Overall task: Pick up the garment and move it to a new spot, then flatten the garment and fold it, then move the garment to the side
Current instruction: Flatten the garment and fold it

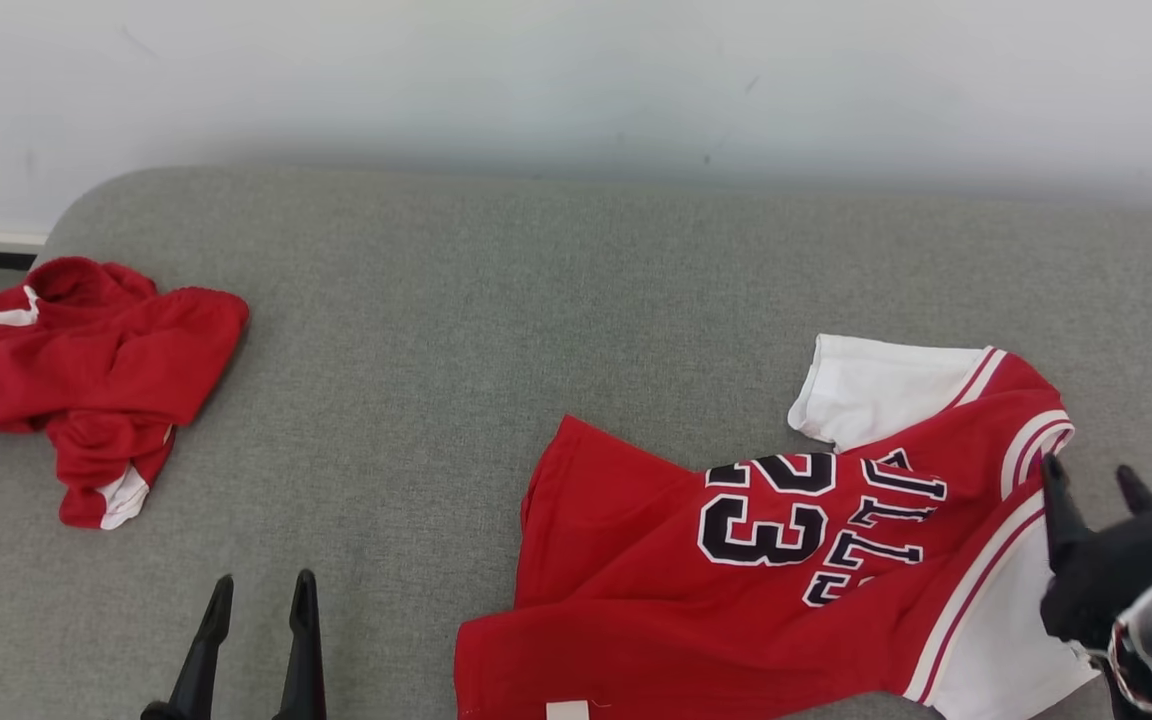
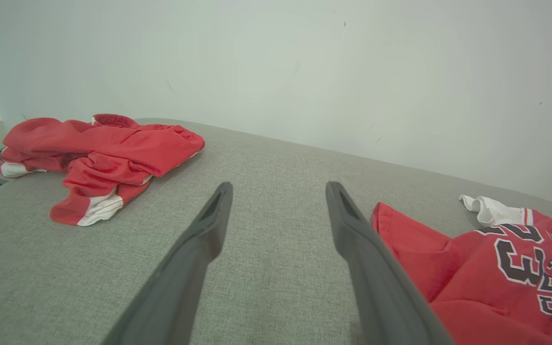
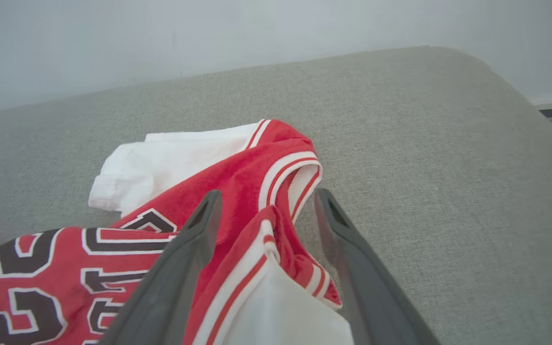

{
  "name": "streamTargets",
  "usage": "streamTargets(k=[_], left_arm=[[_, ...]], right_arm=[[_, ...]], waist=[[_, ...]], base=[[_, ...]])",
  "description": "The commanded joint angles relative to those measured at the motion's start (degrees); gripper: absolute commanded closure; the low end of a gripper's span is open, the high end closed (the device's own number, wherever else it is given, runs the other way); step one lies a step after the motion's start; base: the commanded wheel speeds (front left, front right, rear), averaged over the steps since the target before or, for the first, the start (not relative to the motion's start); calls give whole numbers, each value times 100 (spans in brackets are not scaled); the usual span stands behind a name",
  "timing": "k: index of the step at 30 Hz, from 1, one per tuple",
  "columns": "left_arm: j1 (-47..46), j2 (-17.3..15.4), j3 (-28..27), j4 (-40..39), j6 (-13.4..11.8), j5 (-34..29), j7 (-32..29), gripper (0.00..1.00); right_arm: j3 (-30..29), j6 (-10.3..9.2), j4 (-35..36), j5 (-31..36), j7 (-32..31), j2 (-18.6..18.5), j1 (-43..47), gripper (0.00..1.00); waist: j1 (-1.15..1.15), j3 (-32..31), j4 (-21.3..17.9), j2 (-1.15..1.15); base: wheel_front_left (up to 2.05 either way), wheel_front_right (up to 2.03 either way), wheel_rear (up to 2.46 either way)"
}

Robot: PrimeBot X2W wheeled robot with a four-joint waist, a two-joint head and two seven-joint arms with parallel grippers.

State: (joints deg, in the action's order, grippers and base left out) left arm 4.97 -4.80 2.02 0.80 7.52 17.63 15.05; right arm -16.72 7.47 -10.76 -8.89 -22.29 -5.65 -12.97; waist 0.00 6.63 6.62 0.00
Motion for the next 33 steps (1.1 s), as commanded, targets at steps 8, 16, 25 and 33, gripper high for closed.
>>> streamTargets(k=[8,16,25,33], left_arm=[[325,33,-162,30,-9,-52,19,0],[516,69,-261,183,-9,-106,19,0],[707,89,-371,328,-9,-113,19,0],[814,85,-430,412,-9,-182,19,0]], right_arm=[[583,5,1021,10,1872,-79,1234,0],[1203,5,850,-78,3081,-139,1959,0],[1666,5,467,-131,3597,-92,2453,0],[1797,5,285,-170,3630,-58,2498,0]], waist=[[0,-388,-259,0],[0,-688,-411,0],[0,-981,-394,0],[0,-1042,-399,0]], base=[[0,0,0],[0,0,0],[0,0,0],[0,0,0]])
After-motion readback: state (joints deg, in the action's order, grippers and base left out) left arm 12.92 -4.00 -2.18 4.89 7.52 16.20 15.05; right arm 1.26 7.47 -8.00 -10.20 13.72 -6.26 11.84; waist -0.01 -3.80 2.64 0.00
